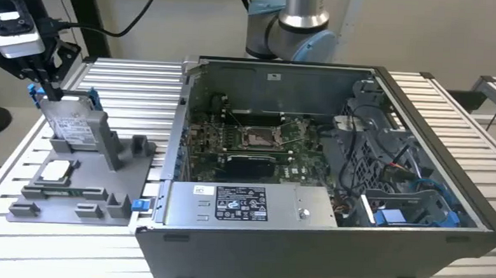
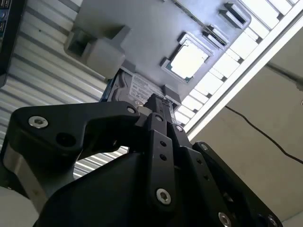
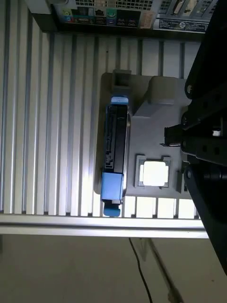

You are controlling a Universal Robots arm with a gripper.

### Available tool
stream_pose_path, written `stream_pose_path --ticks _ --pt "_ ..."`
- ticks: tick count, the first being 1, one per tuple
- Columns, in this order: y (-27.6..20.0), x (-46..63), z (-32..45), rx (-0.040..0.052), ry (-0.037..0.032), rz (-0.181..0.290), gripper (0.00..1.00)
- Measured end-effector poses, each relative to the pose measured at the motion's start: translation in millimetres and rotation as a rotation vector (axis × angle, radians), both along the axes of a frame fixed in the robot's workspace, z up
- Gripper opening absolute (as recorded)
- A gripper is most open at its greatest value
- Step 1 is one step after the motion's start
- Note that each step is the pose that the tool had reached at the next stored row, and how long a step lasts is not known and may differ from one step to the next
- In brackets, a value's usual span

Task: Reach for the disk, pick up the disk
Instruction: 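Reach for the disk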

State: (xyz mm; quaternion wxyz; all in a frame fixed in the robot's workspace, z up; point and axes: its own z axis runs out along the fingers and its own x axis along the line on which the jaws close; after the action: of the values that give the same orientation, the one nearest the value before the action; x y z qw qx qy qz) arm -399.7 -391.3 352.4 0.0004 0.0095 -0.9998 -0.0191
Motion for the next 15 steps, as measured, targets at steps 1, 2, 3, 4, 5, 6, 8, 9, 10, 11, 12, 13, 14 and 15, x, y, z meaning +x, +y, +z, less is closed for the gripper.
stream_pose_path --ticks 1,2,3,4,5,6,8,9,10,11,12,13,14,15 --pt "0.8 0.0 0.1 -0.0001 0.0002 0.000 0.00" --pt "2.7 -0.1 0.0 -0.0001 0.0002 0.000 0.00" --pt "5.6 -0.1 0.0 -0.0001 0.0002 0.000 0.00" --pt "9.2 0.0 -0.1 -0.0001 0.0001 0.000 0.00" --pt "13.8 -0.1 -0.2 0.0000 0.0001 0.000 0.00" --pt "18.3 -0.1 -0.4 0.0001 -0.0001 0.000 0.00" --pt "27.6 -0.6 -0.9 0.0000 0.0001 0.000 0.00" --pt "31.7 -1.6 -1.2 -0.0001 0.0001 0.000 0.00" --pt "35.3 -3.5 -1.6 0.0001 0.0000 0.000 0.00" --pt "37.4 -6.8 -1.9 0.0000 0.0000 0.000 0.00" --pt "38.5 -10.3 -2.0 -0.0001 0.0001 0.000 0.00" --pt "39.5 -14.9 -2.3 0.0000 0.0000 0.000 0.00" --pt "40.2 -19.4 -2.4 0.0000 0.0001 0.000 0.00" --pt "41.3 -23.4 -2.5 0.0000 0.0001 0.000 0.00"
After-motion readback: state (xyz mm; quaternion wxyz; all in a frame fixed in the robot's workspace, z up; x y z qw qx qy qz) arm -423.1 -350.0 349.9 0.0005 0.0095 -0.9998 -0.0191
